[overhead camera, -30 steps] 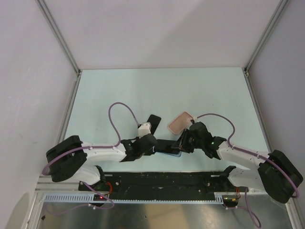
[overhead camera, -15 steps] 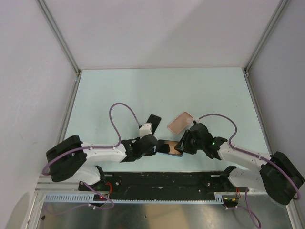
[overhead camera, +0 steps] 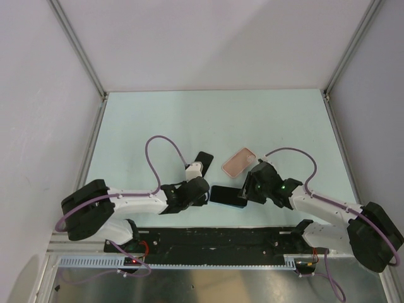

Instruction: Put the phone into the phone case

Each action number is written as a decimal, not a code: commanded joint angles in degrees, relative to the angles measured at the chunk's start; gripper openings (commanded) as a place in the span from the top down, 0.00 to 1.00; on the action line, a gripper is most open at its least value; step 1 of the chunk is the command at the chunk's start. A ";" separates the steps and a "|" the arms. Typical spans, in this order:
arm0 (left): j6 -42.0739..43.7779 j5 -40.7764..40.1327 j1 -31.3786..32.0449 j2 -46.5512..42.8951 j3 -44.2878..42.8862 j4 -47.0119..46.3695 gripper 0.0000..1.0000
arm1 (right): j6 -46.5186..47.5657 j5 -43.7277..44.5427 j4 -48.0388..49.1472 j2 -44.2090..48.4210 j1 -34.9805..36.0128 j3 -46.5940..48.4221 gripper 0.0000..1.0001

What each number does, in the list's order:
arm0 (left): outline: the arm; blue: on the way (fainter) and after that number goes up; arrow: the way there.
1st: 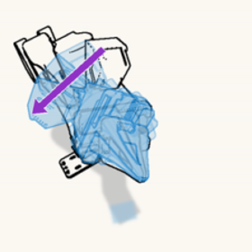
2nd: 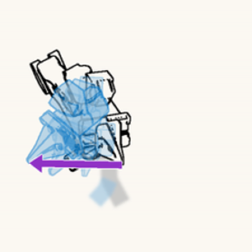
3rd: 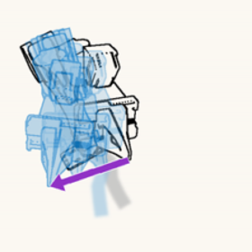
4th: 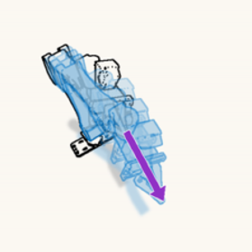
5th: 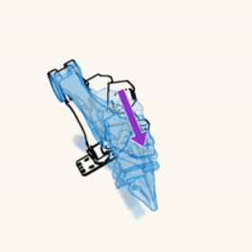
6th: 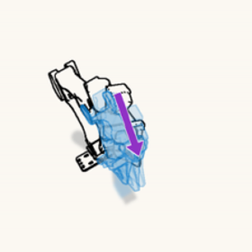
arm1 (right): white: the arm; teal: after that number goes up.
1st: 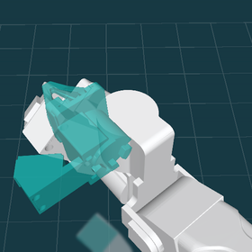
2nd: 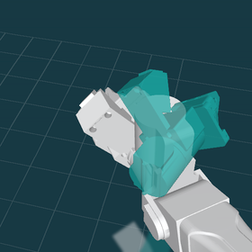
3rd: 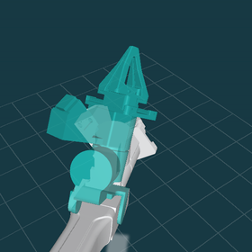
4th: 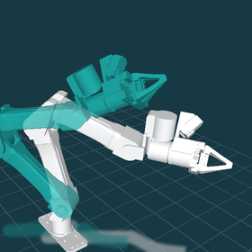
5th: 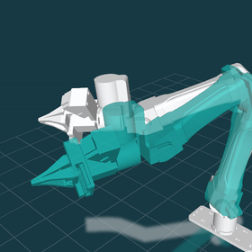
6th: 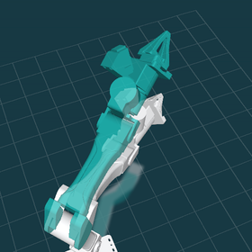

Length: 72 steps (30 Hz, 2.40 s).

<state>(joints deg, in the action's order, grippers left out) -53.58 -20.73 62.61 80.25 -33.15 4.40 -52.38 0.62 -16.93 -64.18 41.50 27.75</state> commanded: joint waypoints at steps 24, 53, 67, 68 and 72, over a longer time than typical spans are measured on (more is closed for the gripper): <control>-0.27 0.09 1.05 0.43 -3.54 -1.39 1.00 | 0.00 8.95 -9.64 2.95 7.18 3.66 0.64; -0.90 0.42 3.46 2.79 -4.58 -2.90 1.00 | -1.64 9.41 -5.82 -3.14 10.86 3.79 0.87; -0.08 -3.78 3.25 -7.40 -3.94 1.39 1.00 | -2.75 10.90 -5.59 -4.77 12.68 2.44 0.88; -0.45 -3.96 3.24 -7.96 -3.59 1.70 1.00 | -2.74 11.20 -6.06 -3.47 12.75 2.59 0.84; -2.13 -3.61 3.63 -9.45 -1.83 2.14 1.00 | -0.72 13.67 -9.68 2.40 12.83 5.45 0.72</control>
<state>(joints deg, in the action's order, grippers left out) -54.06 -22.31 65.71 73.08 -35.97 5.54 -53.52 11.53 -25.15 -66.04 53.60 30.87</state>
